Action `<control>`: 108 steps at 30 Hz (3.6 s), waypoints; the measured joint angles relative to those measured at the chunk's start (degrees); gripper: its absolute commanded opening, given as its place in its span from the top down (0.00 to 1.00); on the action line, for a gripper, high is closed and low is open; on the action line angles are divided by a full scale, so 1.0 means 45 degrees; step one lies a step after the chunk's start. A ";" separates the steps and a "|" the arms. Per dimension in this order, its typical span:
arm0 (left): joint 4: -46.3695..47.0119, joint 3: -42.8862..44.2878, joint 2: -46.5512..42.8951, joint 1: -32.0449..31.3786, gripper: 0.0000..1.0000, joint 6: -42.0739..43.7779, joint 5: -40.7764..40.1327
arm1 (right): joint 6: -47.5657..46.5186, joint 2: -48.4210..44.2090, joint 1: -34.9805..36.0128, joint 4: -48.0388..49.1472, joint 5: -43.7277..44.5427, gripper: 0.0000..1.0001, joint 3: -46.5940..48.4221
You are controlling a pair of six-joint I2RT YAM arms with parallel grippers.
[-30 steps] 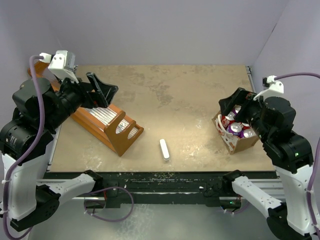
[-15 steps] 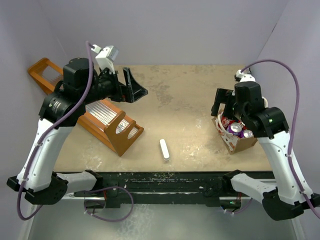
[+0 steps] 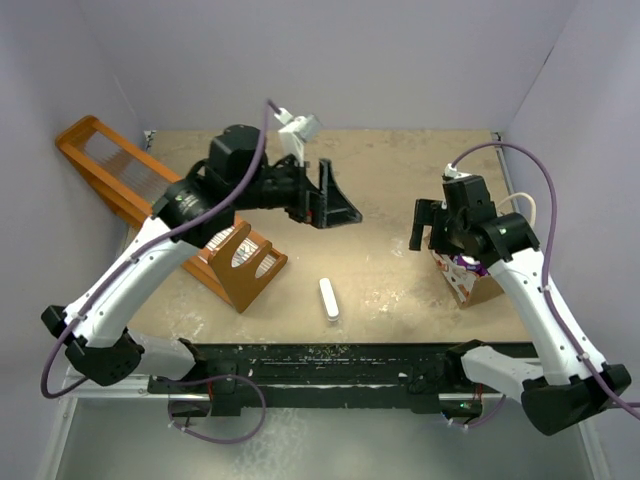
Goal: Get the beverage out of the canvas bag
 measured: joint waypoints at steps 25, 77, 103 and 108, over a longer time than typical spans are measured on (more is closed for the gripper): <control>0.0427 -0.0845 -0.0340 -0.1690 0.01 -0.0291 -0.1807 | 0.0476 0.0607 -0.0758 0.3196 -0.5105 0.92 -0.1676; -0.0355 -0.2686 0.0073 -0.1690 0.01 -0.1078 -0.1773 | 0.3614 -0.1433 0.3546 0.2681 -0.3993 0.00 -0.1059; -0.2565 -0.1865 0.4036 -0.1778 0.52 -0.0782 -0.5537 | 0.1583 0.1715 0.3551 0.2977 0.0117 0.24 -0.1530; -0.2205 -0.2361 0.3721 -0.1778 0.69 -0.1054 -0.5697 | 0.1117 0.2035 0.3551 0.3954 0.0253 0.32 -0.1948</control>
